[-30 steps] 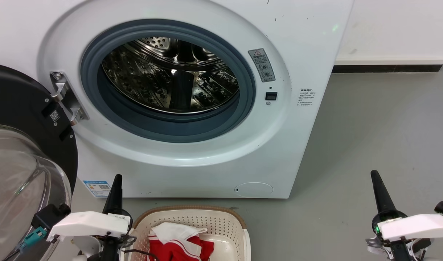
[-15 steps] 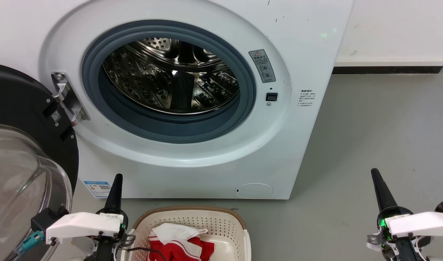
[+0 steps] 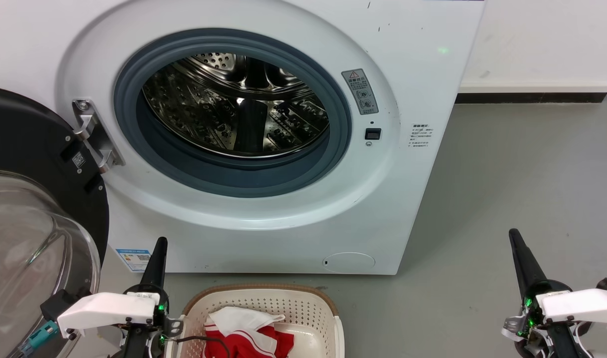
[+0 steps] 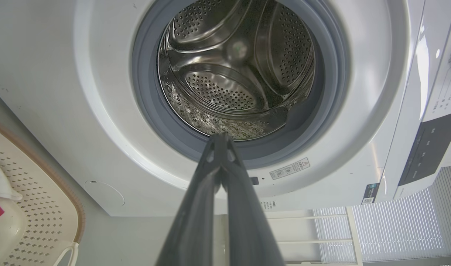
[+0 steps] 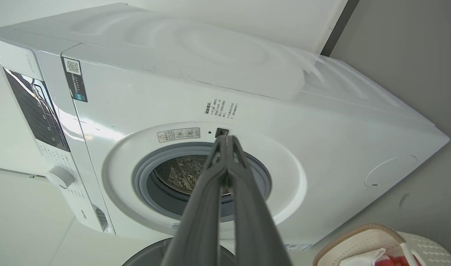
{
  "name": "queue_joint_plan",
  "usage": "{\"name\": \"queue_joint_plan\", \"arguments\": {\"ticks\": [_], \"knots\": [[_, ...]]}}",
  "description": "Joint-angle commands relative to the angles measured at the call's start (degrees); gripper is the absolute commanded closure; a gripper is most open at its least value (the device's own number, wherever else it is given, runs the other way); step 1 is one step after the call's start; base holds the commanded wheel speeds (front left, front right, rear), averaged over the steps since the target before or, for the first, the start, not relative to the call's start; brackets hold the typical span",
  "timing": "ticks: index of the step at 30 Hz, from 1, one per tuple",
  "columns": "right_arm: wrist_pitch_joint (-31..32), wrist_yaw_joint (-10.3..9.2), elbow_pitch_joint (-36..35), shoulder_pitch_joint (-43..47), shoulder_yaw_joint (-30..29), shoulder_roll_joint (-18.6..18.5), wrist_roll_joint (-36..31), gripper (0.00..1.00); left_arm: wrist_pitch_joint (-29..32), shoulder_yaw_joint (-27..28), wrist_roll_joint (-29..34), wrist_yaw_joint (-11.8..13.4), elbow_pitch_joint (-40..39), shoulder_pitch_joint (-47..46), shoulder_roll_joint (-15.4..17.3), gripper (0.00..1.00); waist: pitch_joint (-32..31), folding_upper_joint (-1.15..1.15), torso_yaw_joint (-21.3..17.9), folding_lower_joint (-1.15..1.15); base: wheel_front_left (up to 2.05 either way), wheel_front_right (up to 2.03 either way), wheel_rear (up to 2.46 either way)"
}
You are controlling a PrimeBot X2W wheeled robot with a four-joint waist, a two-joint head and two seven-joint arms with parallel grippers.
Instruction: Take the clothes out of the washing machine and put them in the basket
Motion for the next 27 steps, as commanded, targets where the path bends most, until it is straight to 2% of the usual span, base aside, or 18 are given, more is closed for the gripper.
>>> {"name": "queue_joint_plan", "arguments": {"ticks": [1,27], "knots": [[0.28,0.01,0.09,-1.13,-0.2,-0.17,1.52,1.0,0.42,0.29,-1.52,-0.46,-0.49,-0.03,-0.02,1.0,-0.03,0.0,0.02,-0.01,0.0,0.0,0.0],[2.88,0.0,1.53,-1.94,-1.16,0.13,12.41,1.0,3.24,1.44,-12.66,-1.42,-0.56,0.23,-0.32,1.0,-0.43,0.0,0.21,-0.01,0.0,0.0,0.0]]}}
